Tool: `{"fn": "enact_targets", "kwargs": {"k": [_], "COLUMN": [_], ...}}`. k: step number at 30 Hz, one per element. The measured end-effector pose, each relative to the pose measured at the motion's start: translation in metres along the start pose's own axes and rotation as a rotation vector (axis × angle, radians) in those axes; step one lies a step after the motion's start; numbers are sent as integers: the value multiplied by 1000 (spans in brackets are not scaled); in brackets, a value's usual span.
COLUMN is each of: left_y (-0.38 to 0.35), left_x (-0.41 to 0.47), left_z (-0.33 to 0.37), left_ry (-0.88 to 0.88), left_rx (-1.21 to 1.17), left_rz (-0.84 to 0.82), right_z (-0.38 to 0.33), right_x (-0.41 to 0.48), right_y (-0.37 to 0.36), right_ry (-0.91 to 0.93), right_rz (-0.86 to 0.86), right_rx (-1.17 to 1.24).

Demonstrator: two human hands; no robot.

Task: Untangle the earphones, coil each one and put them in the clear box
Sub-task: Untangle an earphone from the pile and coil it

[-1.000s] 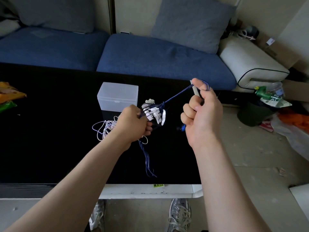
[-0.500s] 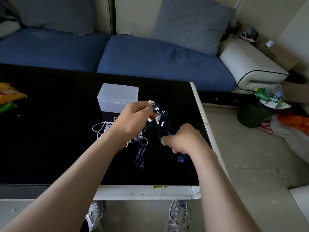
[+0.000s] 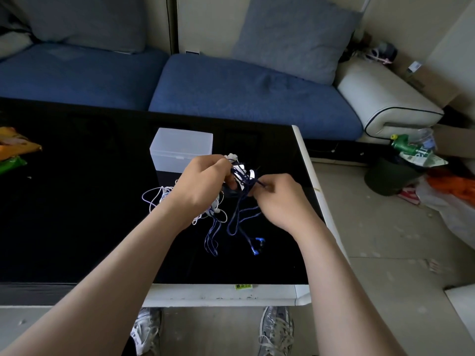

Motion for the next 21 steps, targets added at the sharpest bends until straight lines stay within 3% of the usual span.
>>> {"fn": "enact_targets", "kwargs": {"k": [6, 15, 21], "left_y": [8, -5, -1], "left_x": [2, -2, -3], "left_z": [-3, 18, 23], "left_ry": [-24, -283, -331], "left_rx": [82, 197, 258], "left_rz": [95, -22, 30], "right_z": [-10, -24, -25], "right_x": [1, 1, -1], "right_y": [2, 3, 7], "right_ry": [19, 174, 174], "right_rz": [-1, -7, 30], "right_rx": [262, 241, 214]}}
Point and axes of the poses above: each hand's wrist, its own x-axis towards the middle knuckle, its own y-axis out of the back of the hand, z = x × y, the point moved 9 cm from there along x, towards the middle knuckle, and after that the axes turned 1 degree about x, right-handed, at the moved point
